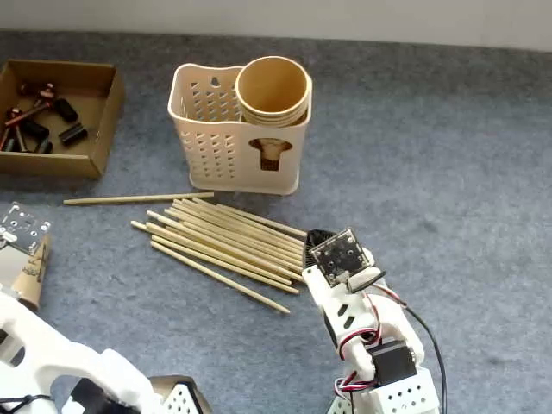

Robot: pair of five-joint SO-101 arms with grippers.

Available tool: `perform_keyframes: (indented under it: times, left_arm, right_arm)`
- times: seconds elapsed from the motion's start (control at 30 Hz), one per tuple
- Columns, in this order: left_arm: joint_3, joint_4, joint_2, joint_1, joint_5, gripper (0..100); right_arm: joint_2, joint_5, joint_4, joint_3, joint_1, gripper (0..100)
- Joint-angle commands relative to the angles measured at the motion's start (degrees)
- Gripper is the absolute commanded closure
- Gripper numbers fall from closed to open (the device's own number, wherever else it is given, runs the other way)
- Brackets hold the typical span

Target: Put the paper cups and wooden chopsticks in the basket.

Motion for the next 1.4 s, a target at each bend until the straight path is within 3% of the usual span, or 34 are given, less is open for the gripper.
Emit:
perform_keyframes:
  times: [0.0, 0.13, 0.43, 1.0, 1.23, 1.37]
  left_arm:
    - [-0.3, -1.0, -1.4, 0.0, -16.3, 84]
    - [-0.5, -1.0, -1.4, 0.4, -15.9, 84]
    - [-0.7, -1.2, -1.4, 6.1, -2.3, 84]
    - [-0.3, -1.0, -1.1, 13.5, 11.6, 84]
    - [3.0, -1.1, -1.4, 15.4, 13.2, 97]
    - [2.8, -1.0, -1.5, 15.1, 13.4, 99]
  right_arm:
    - [-0.3, 0.5, -1.2, 6.0, 0.6, 98.8]
    - [-0.3, 0.5, -1.2, 6.0, 0.6, 98.8]
    - [-0.3, 0.4, -1.2, 6.0, 0.6, 98.8]
    - [-0.3, 0.7, -1.2, 6.1, 0.6, 98.8]
    - [-0.3, 0.7, -1.2, 6.1, 0.6, 98.8]
    - [-0.3, 0.7, -1.2, 6.1, 0.6, 98.8]
